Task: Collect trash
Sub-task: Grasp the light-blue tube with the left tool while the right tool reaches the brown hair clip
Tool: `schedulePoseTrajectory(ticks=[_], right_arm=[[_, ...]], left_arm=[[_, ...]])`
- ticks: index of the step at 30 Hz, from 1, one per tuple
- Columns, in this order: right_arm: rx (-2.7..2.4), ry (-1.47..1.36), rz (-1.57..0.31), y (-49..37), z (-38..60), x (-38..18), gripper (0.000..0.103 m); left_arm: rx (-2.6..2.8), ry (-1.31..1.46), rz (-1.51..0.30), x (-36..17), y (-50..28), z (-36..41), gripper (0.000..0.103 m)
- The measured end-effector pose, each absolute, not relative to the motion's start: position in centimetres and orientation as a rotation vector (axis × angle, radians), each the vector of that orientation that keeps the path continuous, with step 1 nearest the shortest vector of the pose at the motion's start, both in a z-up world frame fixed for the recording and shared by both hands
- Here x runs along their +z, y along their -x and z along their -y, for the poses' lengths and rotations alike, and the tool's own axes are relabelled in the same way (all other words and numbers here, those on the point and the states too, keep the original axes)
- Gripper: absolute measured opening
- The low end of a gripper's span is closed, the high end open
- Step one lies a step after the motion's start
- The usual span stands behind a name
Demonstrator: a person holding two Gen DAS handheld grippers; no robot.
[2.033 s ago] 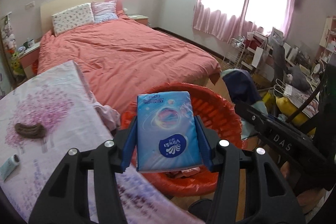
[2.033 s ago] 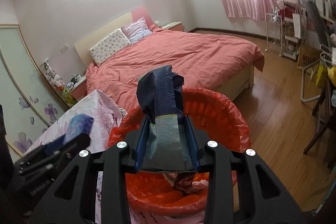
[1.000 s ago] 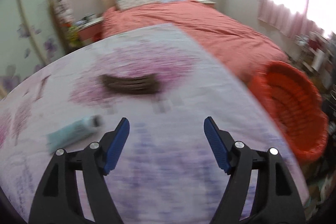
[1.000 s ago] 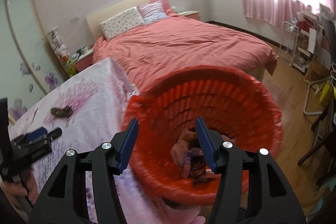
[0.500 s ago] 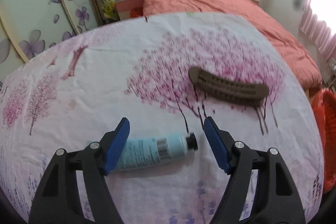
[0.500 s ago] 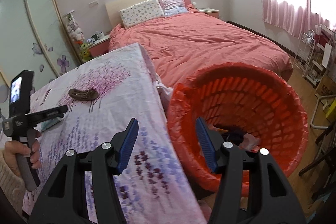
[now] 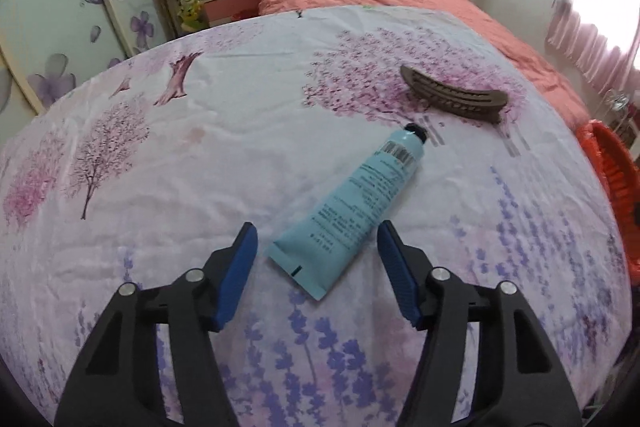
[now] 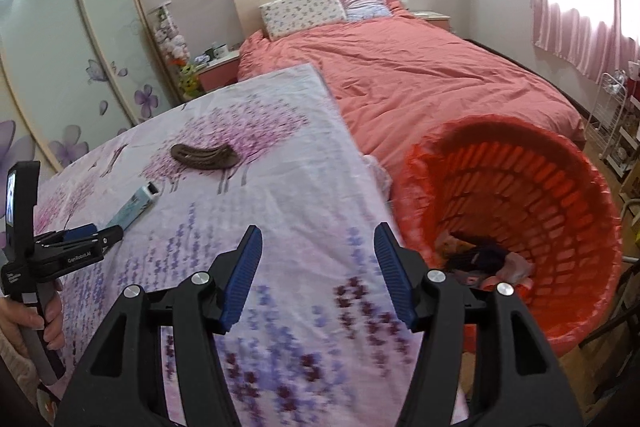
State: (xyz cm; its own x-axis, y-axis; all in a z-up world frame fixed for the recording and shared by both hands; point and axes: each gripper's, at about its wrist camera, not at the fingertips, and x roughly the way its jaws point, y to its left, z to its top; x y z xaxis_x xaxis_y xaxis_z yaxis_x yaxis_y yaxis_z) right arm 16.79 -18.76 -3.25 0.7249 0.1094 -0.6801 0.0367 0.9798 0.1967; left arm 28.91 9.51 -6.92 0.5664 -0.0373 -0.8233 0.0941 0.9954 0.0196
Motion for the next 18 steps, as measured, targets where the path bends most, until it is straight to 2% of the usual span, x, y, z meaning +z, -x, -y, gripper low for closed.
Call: schedulePoseTrajectory(ticks=[5,6,8,12,18], right_arm=[[0.072,-0.182,-0.768,-17.0,16.9,-3.3,0.059],[0.075,-0.177,-0.767,-17.0,16.6,-3.2,0.059],[0.077,-0.169,-0.768,-17.2,16.2,-3.2,0.06],[0.073,-0.163,-0.775,-17.6,16.0,-3.2,0.06],[0.081,-0.148,-0.785,-18.3,15.2,-3.5,0.06]], left_arm=[[-0.112,-0.05,-0.925,-6.7,-29.6,-8.0,0.06],[-0.134,-0.037,-0.938,-6.8,-29.9,-7.6,0.058],[-0.219,-0.009,-0.974,-6.9,-30.2,-6.5,0.045],[-0.203,-0.08,-0.945,-6.9,-31.4,-4.5,0.044],[-0.146,0.019,-0.962,-7.4,-34.1,-4.8,0.044]])
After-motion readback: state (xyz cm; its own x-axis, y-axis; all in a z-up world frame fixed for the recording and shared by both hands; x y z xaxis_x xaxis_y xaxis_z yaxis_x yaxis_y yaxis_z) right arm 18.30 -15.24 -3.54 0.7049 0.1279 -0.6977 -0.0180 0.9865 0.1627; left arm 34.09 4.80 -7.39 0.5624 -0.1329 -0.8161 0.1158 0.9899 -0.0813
